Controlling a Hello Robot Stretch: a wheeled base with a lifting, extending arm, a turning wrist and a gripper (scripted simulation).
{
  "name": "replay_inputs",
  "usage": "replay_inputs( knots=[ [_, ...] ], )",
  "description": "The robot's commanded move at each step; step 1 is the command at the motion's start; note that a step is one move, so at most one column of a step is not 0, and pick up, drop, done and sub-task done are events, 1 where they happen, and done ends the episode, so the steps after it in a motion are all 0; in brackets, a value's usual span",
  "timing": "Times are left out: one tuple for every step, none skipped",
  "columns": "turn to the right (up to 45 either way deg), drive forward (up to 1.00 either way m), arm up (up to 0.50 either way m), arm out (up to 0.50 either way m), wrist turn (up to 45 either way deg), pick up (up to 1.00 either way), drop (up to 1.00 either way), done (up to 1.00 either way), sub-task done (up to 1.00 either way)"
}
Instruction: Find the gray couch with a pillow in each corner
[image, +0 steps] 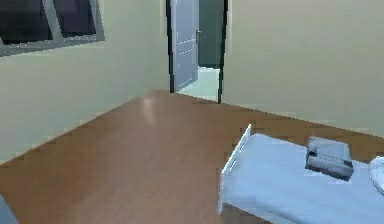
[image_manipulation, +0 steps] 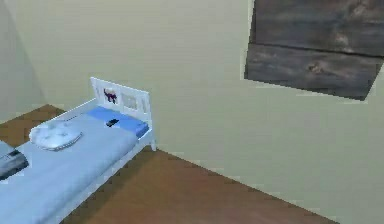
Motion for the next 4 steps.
replay_inputs(
  knots=[
    [0.0, 0.55, 0.00, 0.00, 0.0, 0.00, 0.00, 0.00, 0.00],
    [-45.0, 0.00, 0.00, 0.00, 0.0, 0.00, 0.00, 0.00, 0.00],
    [-15.0, 0.00, 0.00, 0.00, 0.0, 0.00, 0.00, 0.00, 0.00],
    [0.0, 0.30, 0.00, 0.00, 0.0, 0.00, 0.00, 0.00, 0.00]
  ],
)
